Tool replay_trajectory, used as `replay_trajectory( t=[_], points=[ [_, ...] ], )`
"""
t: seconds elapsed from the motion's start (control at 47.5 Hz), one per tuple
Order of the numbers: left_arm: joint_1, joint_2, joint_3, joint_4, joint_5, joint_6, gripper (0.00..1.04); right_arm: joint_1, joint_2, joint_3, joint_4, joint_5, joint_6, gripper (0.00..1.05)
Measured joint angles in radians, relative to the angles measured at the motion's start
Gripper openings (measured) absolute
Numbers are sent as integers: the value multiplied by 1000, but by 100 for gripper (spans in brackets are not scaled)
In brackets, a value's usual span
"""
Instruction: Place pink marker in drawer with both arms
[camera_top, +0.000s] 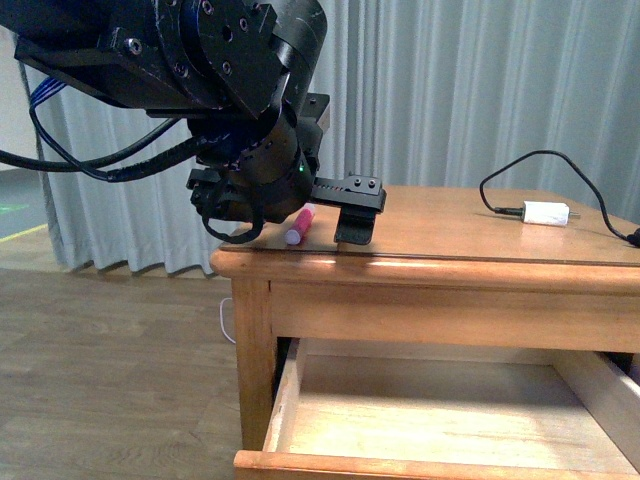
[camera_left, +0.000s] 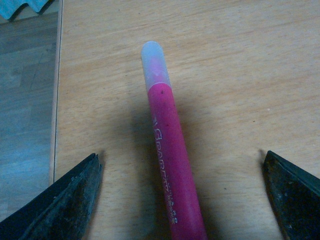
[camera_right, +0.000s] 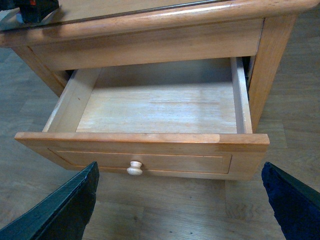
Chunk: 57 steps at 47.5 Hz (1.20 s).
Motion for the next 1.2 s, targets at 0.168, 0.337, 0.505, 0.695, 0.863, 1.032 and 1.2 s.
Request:
replay_trajectory(
  t=[0.168, 0.337, 0.505, 0.695, 0.863, 1.032, 1.2],
  points=[
    [3, 1, 2, -5, 1, 10, 75, 0, 0, 0, 0, 0, 0, 96],
    [8, 2, 2, -5, 1, 22, 52, 0, 0, 0, 0, 0, 0, 96],
    [17, 1, -5, 3, 20, 29, 29, 0, 0, 0, 0, 0, 0, 96],
    [36, -71, -122, 127, 164, 92, 15, 0, 0, 0, 0, 0, 0, 96],
    [35, -189, -254, 230, 362, 180, 14, 0, 0, 0, 0, 0, 0, 96],
    [19, -344, -395, 275, 549, 280, 14, 0, 0, 0, 0, 0, 0, 96],
    [-4, -444, -557, 272, 687, 447, 14, 0, 0, 0, 0, 0, 0, 96]
  ],
)
